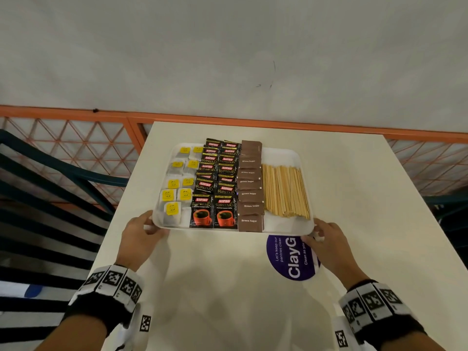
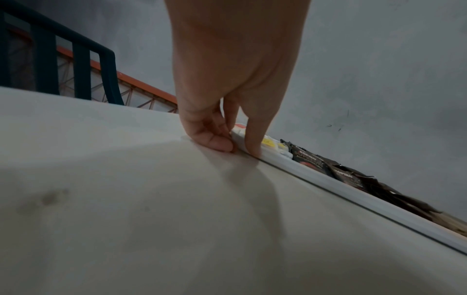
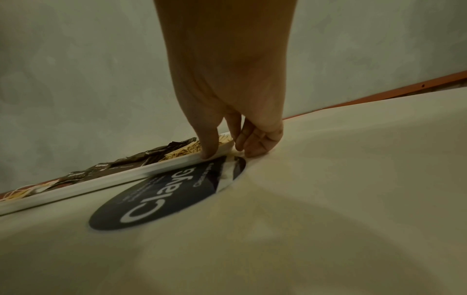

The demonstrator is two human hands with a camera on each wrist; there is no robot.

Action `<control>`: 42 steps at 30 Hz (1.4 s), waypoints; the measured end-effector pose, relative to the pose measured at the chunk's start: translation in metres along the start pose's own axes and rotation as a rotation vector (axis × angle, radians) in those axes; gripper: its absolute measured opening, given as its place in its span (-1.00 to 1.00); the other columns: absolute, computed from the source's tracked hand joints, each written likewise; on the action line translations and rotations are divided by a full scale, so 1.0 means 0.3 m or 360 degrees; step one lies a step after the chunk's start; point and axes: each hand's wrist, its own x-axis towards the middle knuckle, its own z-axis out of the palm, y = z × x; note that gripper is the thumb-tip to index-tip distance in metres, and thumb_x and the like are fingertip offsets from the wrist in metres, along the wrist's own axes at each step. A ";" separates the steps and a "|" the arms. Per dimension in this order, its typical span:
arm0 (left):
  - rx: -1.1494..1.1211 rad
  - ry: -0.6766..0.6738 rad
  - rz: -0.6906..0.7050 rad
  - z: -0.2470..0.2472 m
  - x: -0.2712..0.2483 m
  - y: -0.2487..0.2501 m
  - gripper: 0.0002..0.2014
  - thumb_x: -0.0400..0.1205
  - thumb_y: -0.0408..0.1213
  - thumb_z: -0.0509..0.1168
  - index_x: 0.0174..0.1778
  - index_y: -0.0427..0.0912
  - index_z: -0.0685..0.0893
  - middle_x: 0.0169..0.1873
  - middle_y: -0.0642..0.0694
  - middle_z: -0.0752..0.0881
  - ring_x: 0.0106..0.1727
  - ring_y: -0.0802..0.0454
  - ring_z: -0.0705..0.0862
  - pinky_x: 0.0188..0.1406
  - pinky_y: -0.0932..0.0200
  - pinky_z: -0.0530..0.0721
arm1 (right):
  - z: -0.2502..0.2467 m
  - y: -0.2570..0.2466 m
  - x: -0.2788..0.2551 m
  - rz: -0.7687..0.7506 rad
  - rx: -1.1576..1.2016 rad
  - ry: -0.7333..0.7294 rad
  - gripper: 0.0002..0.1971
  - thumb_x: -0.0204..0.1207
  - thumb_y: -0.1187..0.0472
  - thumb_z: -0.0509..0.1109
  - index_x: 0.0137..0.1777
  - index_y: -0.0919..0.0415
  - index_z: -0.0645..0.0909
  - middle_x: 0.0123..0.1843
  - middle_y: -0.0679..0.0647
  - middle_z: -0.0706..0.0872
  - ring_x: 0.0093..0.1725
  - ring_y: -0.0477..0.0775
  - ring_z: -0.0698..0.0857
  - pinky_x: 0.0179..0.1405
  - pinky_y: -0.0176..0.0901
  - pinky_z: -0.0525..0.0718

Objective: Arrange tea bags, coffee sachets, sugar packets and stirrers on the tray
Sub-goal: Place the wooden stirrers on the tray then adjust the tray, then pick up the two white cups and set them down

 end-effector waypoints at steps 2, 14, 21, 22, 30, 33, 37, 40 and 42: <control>-0.0056 0.0009 -0.0056 0.001 -0.011 0.020 -0.70 0.47 -0.30 0.45 0.09 0.02 0.64 -0.06 -0.13 0.73 0.00 -0.13 0.69 0.12 -0.17 0.63 | 0.002 0.001 -0.004 0.0005 -0.0009 0.0000 -0.60 0.49 0.17 0.41 0.32 0.16 0.53 -0.02 0.07 0.51 0.15 0.19 0.57 0.21 0.10 0.59; 0.0031 0.0028 0.0131 0.114 -0.369 0.127 -0.64 0.54 -0.38 0.37 0.28 -0.20 0.59 0.00 -0.13 0.54 -0.26 0.07 0.61 -0.14 0.19 0.55 | -0.018 0.049 -0.307 -0.0014 0.0050 0.0039 -0.63 0.49 0.26 0.42 0.30 0.26 0.57 0.14 0.18 0.62 -0.01 0.02 0.57 0.01 -0.25 0.51; -0.0063 -0.0548 0.0545 0.354 -0.645 0.286 -0.81 0.58 -0.40 0.30 -0.01 0.00 0.65 -0.19 0.01 0.65 -0.27 0.16 0.64 -0.31 0.50 0.55 | -0.141 0.247 -0.655 0.0027 -0.0018 0.0068 -0.80 0.53 0.24 0.37 0.13 0.12 0.66 -0.13 -0.05 0.64 -0.19 -0.16 0.59 -0.12 -0.52 0.55; -0.0043 -0.0616 0.0607 0.391 -0.679 0.312 -0.81 0.58 -0.39 0.30 0.00 0.01 0.65 -0.19 0.03 0.65 -0.28 0.16 0.64 -0.30 0.48 0.56 | -0.161 0.281 -0.701 0.0054 -0.0025 0.0067 -0.81 0.54 0.23 0.36 0.12 0.10 0.66 -0.14 -0.09 0.63 -0.20 -0.19 0.59 -0.18 -0.57 0.51; 0.0366 -0.1155 0.1205 0.689 -0.914 0.527 -0.77 0.63 -0.25 0.21 0.18 -0.03 0.62 0.03 0.05 0.58 0.02 0.16 0.58 0.10 0.34 0.52 | -0.325 0.508 -0.976 0.0200 -0.0204 0.0394 -0.87 0.43 0.25 0.49 -0.04 0.07 0.70 -0.12 -0.13 0.70 -0.15 -0.19 0.59 -0.03 -0.47 0.48; 0.0499 -0.1207 0.1383 0.812 -0.985 0.639 -0.70 0.63 -0.22 0.20 0.29 -0.06 0.57 0.22 -0.03 0.50 0.26 0.03 0.49 0.31 0.17 0.44 | -0.376 0.609 -1.020 0.0311 -0.0358 0.0504 -0.70 0.31 0.18 0.59 0.05 0.10 0.69 0.04 0.04 0.72 0.02 0.06 0.64 0.09 -0.14 0.55; 0.0690 -0.1281 0.1493 0.958 -1.080 0.777 -0.52 0.61 -0.21 0.25 0.48 -0.05 0.36 0.47 -0.10 0.27 0.46 -0.07 0.32 0.46 0.06 0.32 | -0.421 0.717 -1.040 0.0462 -0.0453 0.0280 -0.30 0.28 -0.17 0.53 0.40 0.05 0.46 0.39 0.10 0.51 0.35 0.18 0.48 0.28 0.04 0.53; 0.0772 -0.1282 0.1510 1.046 -1.134 0.844 -0.37 0.58 -0.18 0.31 0.56 0.00 0.22 0.57 -0.13 0.12 0.55 -0.11 0.17 0.51 0.02 0.20 | -0.445 0.760 -1.033 0.0454 -0.0381 0.0107 -0.17 0.31 -0.24 0.46 0.54 -0.03 0.25 0.54 0.02 0.34 0.48 0.10 0.35 0.41 -0.08 0.45; 0.0837 -0.1299 0.1475 1.088 -1.156 0.869 -0.28 0.56 -0.14 0.35 0.59 0.02 0.14 0.60 -0.13 0.08 0.58 -0.11 0.13 0.53 -0.01 0.16 | -0.452 0.788 -1.028 0.0383 -0.0346 0.0065 -0.17 0.32 -0.22 0.47 0.55 -0.04 0.23 0.52 0.01 0.38 0.44 0.05 0.39 0.36 -0.17 0.48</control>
